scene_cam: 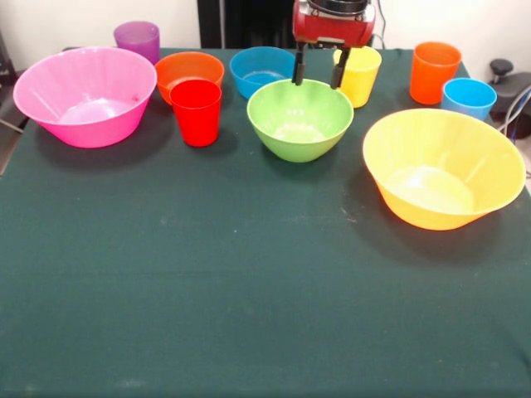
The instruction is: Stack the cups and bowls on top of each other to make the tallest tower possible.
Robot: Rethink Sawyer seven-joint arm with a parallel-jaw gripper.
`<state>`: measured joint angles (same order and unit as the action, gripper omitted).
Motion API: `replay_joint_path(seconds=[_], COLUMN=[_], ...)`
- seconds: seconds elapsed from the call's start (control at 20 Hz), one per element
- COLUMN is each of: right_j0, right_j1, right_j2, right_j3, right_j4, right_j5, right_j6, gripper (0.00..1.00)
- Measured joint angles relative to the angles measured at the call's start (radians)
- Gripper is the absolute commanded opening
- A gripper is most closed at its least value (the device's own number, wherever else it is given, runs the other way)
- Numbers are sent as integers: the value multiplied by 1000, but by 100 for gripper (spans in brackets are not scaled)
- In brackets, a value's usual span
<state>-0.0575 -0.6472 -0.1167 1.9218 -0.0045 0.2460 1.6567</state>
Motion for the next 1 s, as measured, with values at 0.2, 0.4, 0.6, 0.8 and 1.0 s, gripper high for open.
replay_joint_path(seconds=[0.2,0.4,0.6,0.8,1.0], right_j0=[-2,-15,-18,-17,-14], right_j1=[0,0,0,0,0], right_j2=[3,21,26,26,26], right_j3=[0,0,0,0,0], right_j4=[0,0,0,0,0], right_j5=[-6,-24,-33,-33,-39], right_j6=[0,0,0,0,0], gripper=[100,100,100,100,100])
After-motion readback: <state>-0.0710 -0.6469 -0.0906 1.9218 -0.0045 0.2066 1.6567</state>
